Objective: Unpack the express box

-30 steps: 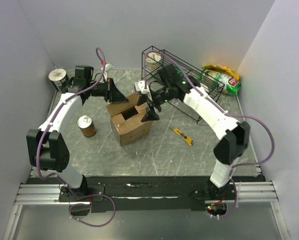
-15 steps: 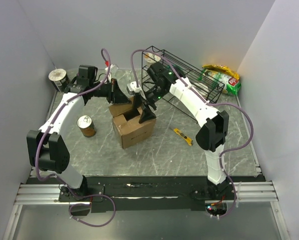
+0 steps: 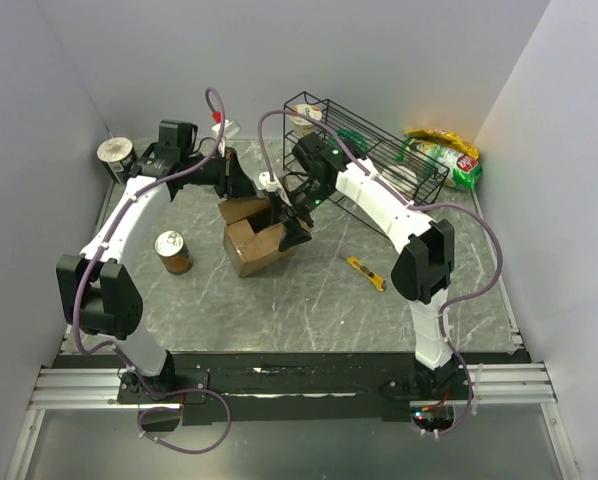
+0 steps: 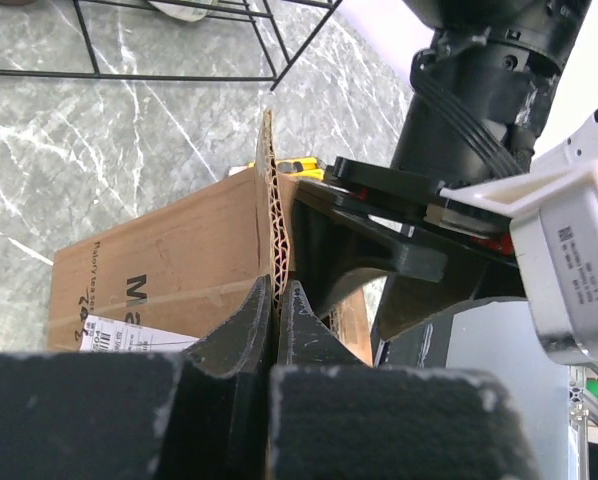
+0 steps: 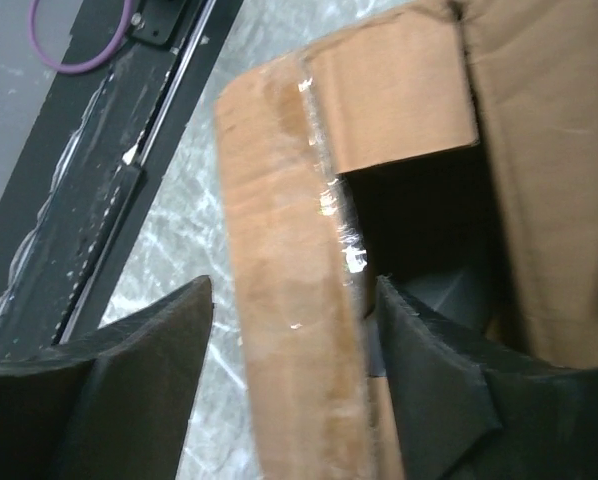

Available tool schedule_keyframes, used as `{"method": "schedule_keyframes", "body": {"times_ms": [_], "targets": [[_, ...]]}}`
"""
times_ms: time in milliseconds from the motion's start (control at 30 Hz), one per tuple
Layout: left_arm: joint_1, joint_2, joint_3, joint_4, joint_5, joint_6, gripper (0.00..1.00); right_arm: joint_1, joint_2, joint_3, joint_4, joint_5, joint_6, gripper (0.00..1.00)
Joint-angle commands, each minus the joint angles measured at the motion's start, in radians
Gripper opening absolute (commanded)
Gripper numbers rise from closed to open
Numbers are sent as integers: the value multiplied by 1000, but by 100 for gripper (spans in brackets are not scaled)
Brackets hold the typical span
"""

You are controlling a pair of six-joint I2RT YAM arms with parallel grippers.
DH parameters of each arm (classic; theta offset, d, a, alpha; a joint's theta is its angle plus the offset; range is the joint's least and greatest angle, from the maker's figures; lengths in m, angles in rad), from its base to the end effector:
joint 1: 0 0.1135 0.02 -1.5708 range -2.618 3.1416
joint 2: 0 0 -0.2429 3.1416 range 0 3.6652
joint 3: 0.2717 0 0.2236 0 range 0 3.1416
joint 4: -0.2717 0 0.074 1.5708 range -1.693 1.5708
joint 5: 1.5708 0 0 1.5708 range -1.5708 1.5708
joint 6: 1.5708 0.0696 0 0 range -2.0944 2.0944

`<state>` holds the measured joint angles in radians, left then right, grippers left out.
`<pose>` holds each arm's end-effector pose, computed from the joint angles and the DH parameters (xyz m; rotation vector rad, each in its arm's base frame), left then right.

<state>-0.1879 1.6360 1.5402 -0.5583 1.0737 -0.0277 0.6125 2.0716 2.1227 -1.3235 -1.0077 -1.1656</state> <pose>0.3236 -0.1238 0.3298 0.7517 1.9630 -1.3005 0.2782 0.2674 0.2913 -1.9483 1.3303 1.1504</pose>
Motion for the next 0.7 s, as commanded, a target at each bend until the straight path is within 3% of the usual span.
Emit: {"method": "schedule_keyframes", "body": {"times_ms": [0,67,100,200,267,300,333,400,500,667], "targets": [[-2,1,55,11,26,17,1,4,-10,-7,-247,32,17,61],[-1,16,57,11,19,17,1,4,-25,-1,-237,41,1,54],[-1,22,57,2,15,17,1,6,-40,-4,-208,49,32,46],[2,47,52,8,3,17,1,4,-178,-133,94,118,173,42],[13,64,37,23,3,-3,1,10,-355,-349,278,180,199,41],[18,68,31,32,5,-15,1,13,-414,-430,472,198,202,38],[22,82,26,55,12,-27,1,23,-468,-573,542,208,190,36],[41,94,20,73,19,-58,1,33,-591,-682,668,234,149,34],[53,120,37,71,22,-57,1,69,-694,-826,704,285,84,34],[56,148,43,63,26,-49,1,108,-910,-1251,1180,425,72,41]]}}
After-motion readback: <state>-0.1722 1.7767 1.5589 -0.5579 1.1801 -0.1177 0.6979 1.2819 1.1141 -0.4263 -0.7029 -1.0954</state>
